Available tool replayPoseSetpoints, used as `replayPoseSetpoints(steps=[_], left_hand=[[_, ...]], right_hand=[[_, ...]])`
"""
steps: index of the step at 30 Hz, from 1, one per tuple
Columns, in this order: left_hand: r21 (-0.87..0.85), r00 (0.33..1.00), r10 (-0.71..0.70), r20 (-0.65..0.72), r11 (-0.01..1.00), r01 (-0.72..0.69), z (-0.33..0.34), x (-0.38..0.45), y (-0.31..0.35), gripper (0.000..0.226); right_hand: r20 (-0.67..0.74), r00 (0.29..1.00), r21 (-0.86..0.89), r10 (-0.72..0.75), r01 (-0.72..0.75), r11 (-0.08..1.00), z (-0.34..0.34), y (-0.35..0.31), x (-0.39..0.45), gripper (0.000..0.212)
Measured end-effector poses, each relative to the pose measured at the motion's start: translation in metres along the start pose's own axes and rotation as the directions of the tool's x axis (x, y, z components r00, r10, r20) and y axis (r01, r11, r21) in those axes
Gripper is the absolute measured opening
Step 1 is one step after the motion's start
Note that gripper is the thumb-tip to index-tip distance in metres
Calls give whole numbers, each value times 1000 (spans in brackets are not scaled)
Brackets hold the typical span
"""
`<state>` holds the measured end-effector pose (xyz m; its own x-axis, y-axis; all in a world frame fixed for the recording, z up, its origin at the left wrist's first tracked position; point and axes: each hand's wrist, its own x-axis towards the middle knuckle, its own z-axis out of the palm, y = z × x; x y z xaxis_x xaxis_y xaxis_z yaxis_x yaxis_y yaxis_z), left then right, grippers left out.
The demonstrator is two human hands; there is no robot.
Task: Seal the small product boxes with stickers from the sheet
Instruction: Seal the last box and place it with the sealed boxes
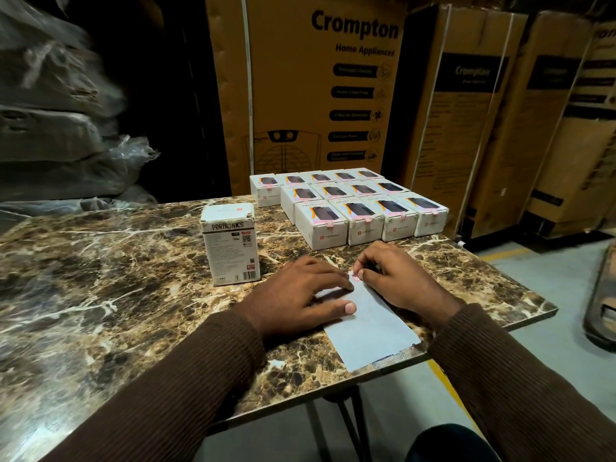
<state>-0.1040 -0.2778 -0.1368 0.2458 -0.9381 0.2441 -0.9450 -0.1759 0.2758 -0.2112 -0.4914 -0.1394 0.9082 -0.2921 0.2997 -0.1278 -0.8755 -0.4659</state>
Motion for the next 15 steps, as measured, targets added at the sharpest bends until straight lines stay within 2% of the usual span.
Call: replayPoseSetpoints(steps=[15], left_hand=[[28, 1000, 15, -12, 1000, -14, -3, 1, 2, 56]], right_hand=[[18, 1000, 4, -23, 23, 1000, 0, 2, 1, 16]])
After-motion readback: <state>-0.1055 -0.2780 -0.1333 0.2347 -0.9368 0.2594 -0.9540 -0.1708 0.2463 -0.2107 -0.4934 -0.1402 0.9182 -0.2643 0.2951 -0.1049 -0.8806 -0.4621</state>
